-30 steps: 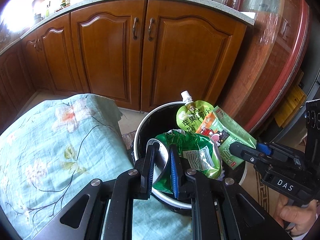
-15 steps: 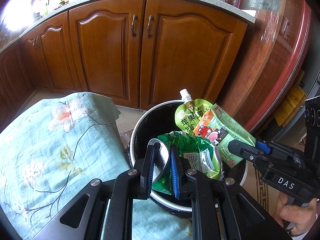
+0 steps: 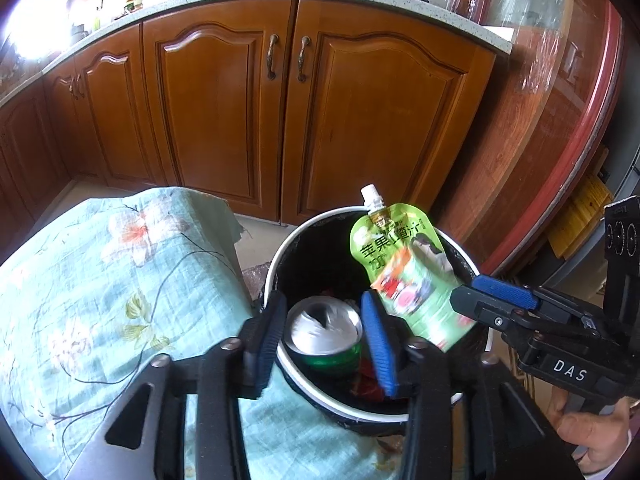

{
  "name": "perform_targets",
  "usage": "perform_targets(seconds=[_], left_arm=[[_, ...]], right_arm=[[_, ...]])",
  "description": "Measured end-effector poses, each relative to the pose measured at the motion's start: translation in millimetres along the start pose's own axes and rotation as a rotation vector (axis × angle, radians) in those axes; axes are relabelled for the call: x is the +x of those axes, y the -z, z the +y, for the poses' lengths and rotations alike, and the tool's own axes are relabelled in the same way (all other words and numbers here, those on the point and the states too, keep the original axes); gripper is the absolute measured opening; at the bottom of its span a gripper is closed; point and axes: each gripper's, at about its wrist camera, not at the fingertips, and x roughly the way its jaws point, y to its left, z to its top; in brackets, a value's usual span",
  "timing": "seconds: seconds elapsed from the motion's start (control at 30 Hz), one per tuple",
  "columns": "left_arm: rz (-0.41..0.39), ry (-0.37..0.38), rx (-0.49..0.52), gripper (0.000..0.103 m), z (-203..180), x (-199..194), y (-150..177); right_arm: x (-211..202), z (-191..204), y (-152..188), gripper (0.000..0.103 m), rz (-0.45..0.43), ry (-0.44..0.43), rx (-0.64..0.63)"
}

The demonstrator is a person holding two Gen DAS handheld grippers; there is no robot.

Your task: Collect trash

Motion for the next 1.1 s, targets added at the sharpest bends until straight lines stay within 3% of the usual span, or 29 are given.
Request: perform_targets(seconds=[0.17,0.33,0.63,1.1], left_arm=[[-0.021,-0.004,-0.001,0.049,2,-12,4],[-0.029,-0.006,-0.022,0.052,10,-23,13],[-0.064,-0.015,-0.072,0.060,27,-59,40],[-0.155,-0.036,-0.135,0.073,44,-122,108]], right_arm=[[-8,-3,1,0.061,-0.027,-0.016,0.035],[-18,0,3,0.064,-0.056,-0.017,0.041],[-42,17,20,0.089,-0.141,-0.003,0.072],[-78,59,73,0.097,-0.214,0.041,0.061]])
